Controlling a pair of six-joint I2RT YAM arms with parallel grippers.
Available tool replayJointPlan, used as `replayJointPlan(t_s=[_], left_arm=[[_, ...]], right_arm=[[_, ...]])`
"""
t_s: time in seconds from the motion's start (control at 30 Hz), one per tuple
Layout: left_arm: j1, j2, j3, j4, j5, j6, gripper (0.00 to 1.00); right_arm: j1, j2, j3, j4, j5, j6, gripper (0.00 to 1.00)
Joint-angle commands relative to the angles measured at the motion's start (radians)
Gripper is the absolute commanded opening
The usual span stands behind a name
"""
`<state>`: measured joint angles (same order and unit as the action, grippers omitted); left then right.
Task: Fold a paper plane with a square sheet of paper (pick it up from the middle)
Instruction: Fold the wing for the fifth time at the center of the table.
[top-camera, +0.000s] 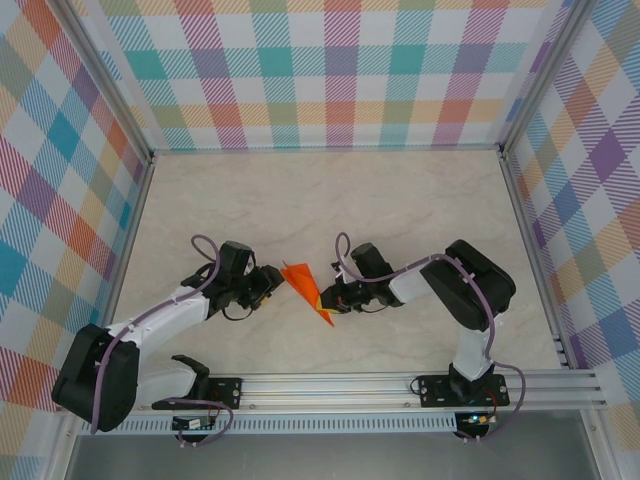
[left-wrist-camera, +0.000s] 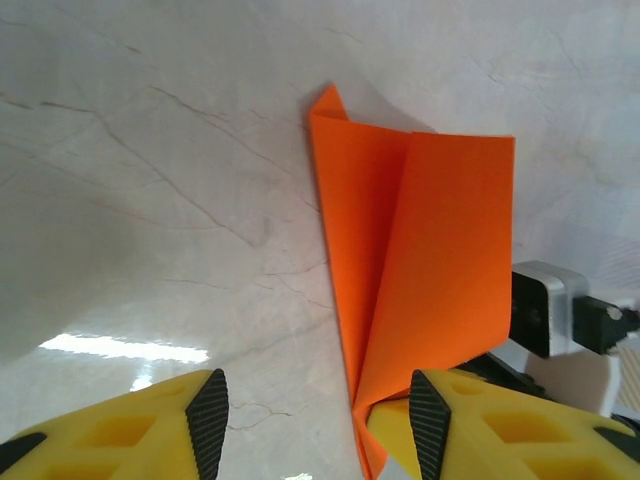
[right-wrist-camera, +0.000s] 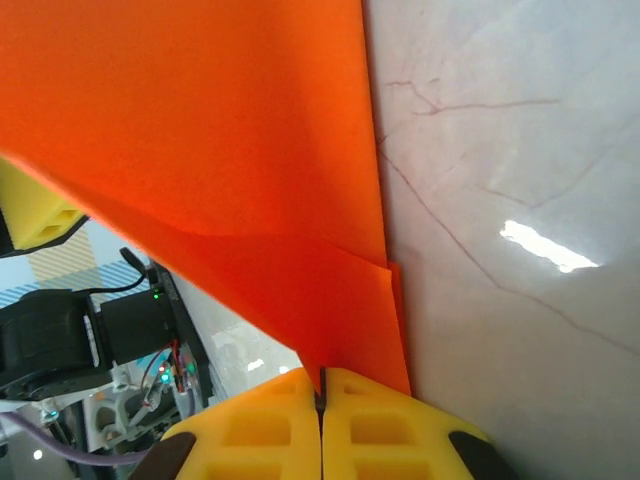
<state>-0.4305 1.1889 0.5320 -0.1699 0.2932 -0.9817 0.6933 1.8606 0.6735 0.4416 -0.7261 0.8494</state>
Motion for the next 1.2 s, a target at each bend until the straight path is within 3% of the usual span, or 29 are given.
replayJointPlan(t_s=[0.0,0.23,0.63,0.7,0.8,0.87,1.17], left_arm=[[-0.006,-0.011,-0.028,0.093,0.066,0.037,0.52],[-0.065,-0.013,-0.049,0.215,0.086,0.054,0.51],[-0.192,0.125,-0.01,0.436,0.086,0.051,0.5],[-0.195,0.149,-0.008,0.473,0.091,0.047,0.45],[-0.195,0.174,-0.001,0.492,0.085,0.032,0.13],[-0.195,0.177,0.006,0.481,0.075,0.031,0.02],[-0.194,0.185,-0.006,0.457,0.051,0.009,0.0]], right_arm=[[-0.007,0.023,0.01,0.027,-0.035,0.023,0.06],[-0.018,0.026,0.006,0.014,-0.028,0.053,0.07],[-0.028,0.041,0.002,-0.017,-0.003,0.064,0.08],[-0.029,0.041,0.003,-0.023,-0.003,0.064,0.08],[-0.029,0.04,0.001,-0.034,0.002,0.059,0.08],[-0.029,0.04,0.005,-0.049,0.008,0.053,0.08],[-0.03,0.037,0.002,-0.053,0.014,0.049,0.09]])
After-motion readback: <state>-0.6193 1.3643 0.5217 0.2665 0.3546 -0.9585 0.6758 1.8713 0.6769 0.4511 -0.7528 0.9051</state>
